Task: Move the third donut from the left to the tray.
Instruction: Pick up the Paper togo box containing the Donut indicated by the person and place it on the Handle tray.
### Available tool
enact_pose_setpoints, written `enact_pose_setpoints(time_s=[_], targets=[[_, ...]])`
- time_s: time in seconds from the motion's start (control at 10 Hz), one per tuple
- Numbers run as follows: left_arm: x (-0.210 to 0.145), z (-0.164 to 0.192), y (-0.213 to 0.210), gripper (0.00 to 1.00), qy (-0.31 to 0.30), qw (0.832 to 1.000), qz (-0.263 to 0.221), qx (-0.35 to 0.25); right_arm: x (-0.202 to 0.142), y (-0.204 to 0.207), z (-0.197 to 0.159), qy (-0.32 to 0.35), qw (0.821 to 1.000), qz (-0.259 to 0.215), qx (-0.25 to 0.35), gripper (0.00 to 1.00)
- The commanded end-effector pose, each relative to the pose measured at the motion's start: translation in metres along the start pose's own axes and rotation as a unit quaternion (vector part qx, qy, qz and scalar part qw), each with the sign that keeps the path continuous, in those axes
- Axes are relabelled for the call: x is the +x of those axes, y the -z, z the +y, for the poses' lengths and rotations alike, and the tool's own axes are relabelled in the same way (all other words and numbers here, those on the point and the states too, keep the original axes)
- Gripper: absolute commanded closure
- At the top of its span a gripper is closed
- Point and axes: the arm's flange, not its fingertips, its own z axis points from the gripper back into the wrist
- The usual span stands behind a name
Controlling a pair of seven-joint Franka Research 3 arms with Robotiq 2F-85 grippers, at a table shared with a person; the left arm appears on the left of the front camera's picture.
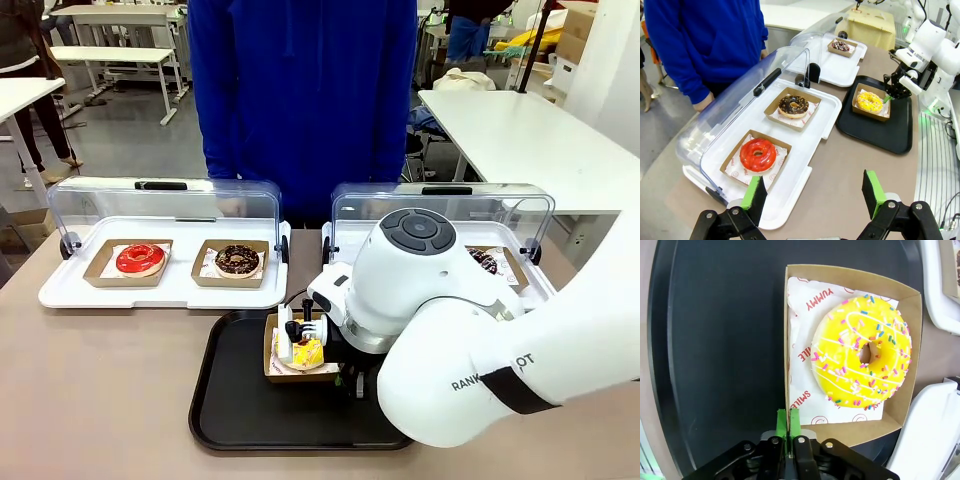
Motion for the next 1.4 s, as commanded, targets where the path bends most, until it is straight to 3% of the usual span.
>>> enact_pose_setpoints(time_s=[0.0,0.2,0.3,0.4,1.2,1.3], targets=[[0.001,-0.002,0.0,0.0,0.007,1.0,-0.005,-0.002,-0.058,-0.005,0.055,0.004,1.0,0.002,-0.006,0.42],[0.001,-0.002,0.0,0.0,0.007,1.0,-0.005,-0.002,-0.059,-0.015,0.052,0.008,1.0,-0.005,0.002,0.38],[0.001,-0.002,0.0,0.0,0.007,1.0,-0.005,-0.002,-0.058,-0.023,0.051,0.009,1.0,-0.006,0.001,0.29],[0.001,-0.002,0.0,0.0,0.007,1.0,-0.005,-0.002,-0.059,-0.033,0.049,0.011,1.0,-0.002,-0.005,0.0],[0.001,-0.002,0.0,0.0,0.007,1.0,-0.005,-0.002,-0.061,-0.08,0.036,-0.012,1.0,-0.007,-0.013,0.0],[0.001,-0.002,0.0,0.0,0.007,1.0,-0.005,-0.002,-0.003,-0.072,-0.008,0.008,0.999,0.01,-0.029,0.0]])
